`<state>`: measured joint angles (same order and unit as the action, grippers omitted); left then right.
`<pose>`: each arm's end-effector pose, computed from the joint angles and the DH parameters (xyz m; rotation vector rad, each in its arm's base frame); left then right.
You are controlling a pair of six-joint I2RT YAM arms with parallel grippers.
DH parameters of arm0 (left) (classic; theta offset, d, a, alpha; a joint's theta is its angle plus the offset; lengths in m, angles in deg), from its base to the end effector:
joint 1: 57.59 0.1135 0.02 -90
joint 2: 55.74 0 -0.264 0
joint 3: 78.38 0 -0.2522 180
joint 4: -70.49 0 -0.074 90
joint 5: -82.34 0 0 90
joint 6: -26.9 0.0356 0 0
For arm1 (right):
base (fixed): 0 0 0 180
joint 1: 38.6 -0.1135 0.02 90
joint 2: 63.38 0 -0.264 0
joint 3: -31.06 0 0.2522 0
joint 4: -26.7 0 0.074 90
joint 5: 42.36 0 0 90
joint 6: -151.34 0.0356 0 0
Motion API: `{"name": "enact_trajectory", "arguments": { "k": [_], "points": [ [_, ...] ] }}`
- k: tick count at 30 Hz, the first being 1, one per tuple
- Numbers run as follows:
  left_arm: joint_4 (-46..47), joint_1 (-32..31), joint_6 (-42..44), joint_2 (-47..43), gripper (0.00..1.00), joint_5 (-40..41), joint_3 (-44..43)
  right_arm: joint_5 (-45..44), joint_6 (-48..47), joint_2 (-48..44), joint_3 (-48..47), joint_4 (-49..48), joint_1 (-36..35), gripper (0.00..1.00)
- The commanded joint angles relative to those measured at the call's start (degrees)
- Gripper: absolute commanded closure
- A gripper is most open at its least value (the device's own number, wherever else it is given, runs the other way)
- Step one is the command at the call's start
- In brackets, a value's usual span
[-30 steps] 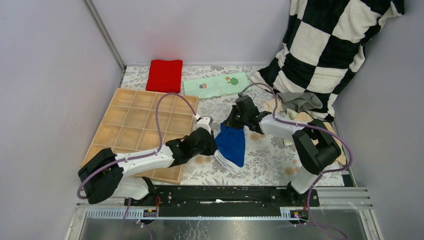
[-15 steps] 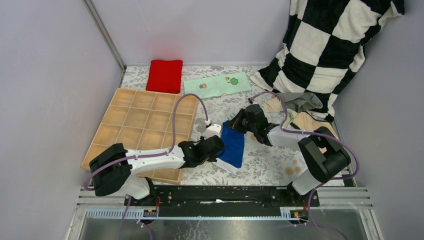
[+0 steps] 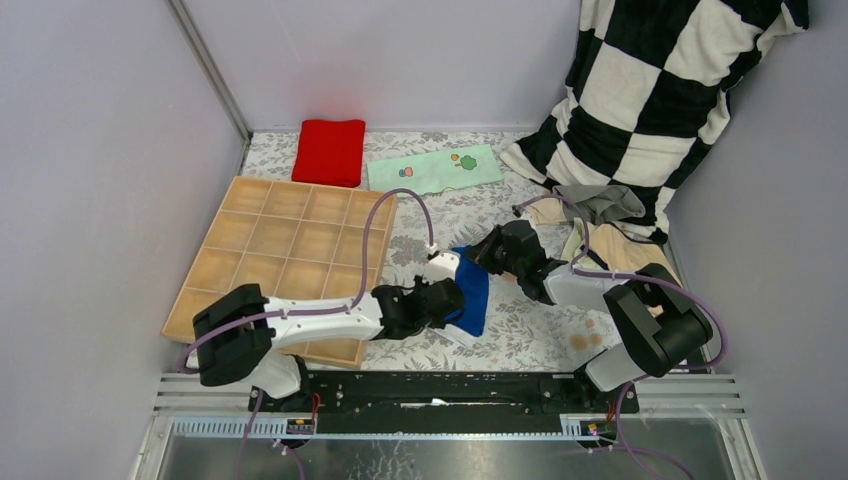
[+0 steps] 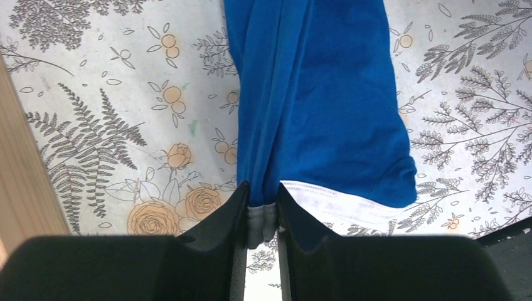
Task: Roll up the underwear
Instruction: Fold the underwear at the center of the board.
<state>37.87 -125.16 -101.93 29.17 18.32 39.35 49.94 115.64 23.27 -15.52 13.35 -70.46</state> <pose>0.1250 -0.2619 0.1923 0.4303 2.3812 -0.2710 0.2502 0.1572 0.1654 0.3982 2.1459 0.9505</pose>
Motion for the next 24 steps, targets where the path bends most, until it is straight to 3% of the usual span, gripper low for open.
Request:
{"name": "enact_trajectory", "arguments": {
  "k": [1, 24],
  "points": [
    [-1.4, -1.3, -0.3, 1.7, 0.75, 1.9, -2.2, -3.9, 0.1, -0.6, 0.2, -0.5, 0.6, 0.99],
    [-0.6, -4.7, -1.1, 10.5, 0.73, -0.9, -10.6, -12.4, -9.3, -4.9, -3.1, 14.0, 0.6, 0.95]
  ]
}}
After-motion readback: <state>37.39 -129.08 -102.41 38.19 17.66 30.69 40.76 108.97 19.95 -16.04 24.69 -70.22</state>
